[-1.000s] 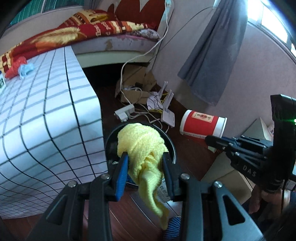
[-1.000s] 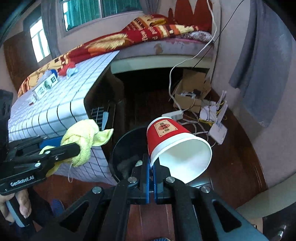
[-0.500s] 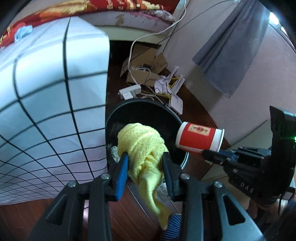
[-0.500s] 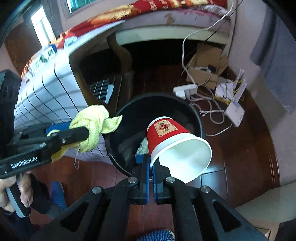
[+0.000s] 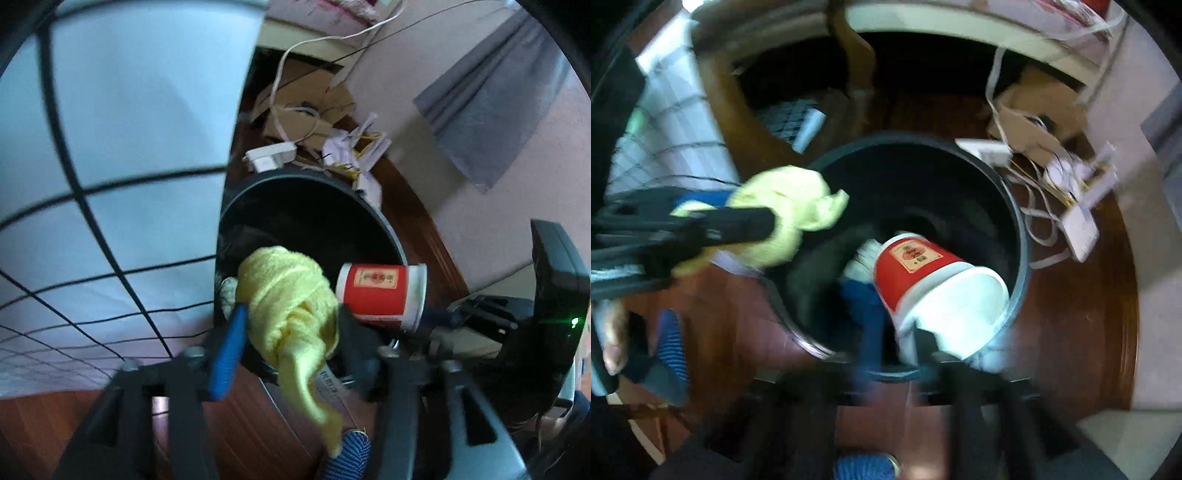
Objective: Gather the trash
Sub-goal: 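Open both tools to drop the cloth and cup into the bin, then move both tools back toward the cartons and mask on the table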
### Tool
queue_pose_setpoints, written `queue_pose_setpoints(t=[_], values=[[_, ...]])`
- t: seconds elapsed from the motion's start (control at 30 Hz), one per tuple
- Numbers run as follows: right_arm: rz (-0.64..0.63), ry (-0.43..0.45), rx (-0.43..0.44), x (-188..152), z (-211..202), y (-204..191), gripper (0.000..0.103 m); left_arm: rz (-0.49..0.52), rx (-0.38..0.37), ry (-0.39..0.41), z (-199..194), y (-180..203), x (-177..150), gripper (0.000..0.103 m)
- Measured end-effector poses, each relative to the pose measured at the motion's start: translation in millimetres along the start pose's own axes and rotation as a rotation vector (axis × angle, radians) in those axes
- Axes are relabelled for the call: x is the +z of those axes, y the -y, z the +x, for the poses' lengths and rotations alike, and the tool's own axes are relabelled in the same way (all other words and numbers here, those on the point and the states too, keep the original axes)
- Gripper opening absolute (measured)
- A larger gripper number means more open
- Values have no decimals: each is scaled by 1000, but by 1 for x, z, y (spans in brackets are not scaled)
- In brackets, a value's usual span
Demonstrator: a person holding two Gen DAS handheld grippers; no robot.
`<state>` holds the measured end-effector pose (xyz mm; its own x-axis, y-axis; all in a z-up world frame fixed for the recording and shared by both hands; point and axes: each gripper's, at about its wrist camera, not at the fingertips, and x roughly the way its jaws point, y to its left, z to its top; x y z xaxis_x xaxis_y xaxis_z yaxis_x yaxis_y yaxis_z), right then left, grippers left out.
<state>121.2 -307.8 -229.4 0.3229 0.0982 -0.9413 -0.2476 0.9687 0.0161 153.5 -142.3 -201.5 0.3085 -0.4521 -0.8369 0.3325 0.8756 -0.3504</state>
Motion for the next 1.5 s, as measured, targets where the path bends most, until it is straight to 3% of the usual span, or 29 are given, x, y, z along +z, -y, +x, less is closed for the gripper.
queue_pose_setpoints(t=[0.03, 0.1, 0.2, 0.5, 0.7, 1.17, 1.5], values=[[9, 5, -4, -3, 0, 3, 103, 1, 14, 11, 0, 1, 0, 73], [7, 13, -35, -5, -2, 7, 103, 10, 51, 21, -1, 3, -1, 86], [47, 7, -74, -7, -3, 19, 103, 32, 85, 14, 2, 2, -4, 92], [117, 26, -108, -6, -26, 22, 103, 39, 154, 22, -28, -16, -24, 94], [127, 83, -125, 1, -61, 6, 103, 46, 199, 86, -69, -18, -29, 94], [94, 306, -97, 36, -151, -69, 103, -28, 276, 324, -189, -50, -38, 95], [-12, 444, -20, 89, -183, -144, 103, -122, 400, 445, -239, -96, -39, 95]])
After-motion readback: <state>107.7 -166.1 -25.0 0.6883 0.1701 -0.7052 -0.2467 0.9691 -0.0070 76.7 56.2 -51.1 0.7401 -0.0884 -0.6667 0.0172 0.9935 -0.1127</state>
